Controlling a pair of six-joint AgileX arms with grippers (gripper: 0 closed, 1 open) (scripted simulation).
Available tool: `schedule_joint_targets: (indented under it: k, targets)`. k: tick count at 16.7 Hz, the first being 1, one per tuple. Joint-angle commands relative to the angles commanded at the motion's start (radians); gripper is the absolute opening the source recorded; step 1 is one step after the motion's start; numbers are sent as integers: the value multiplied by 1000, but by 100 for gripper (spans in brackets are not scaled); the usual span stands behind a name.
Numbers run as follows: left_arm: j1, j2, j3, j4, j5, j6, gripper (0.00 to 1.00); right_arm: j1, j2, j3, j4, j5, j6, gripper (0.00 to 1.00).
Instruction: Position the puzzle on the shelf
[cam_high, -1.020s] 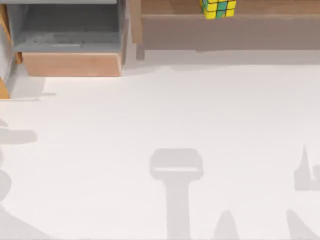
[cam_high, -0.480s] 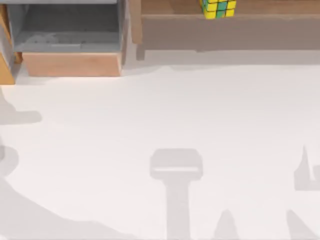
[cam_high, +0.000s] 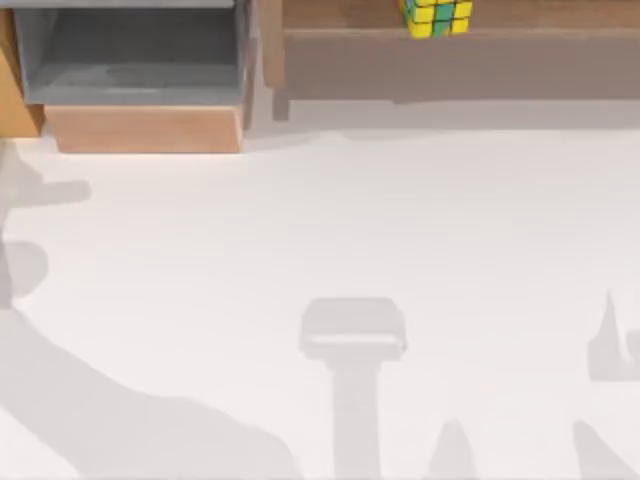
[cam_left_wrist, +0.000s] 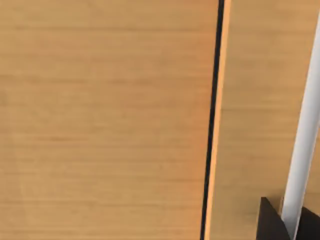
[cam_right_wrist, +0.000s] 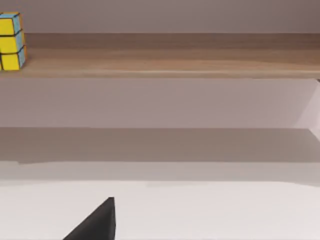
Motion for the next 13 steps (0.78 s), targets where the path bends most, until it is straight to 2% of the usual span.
schedule_joint_targets:
  k: [6,13]
  targets:
    - [-15,19,47,-30,-13,-7,0,0,0,0,0,0,0,100]
    - [-15,19,47,-30,-13,-7,53,0,0,0,0,0,0,100]
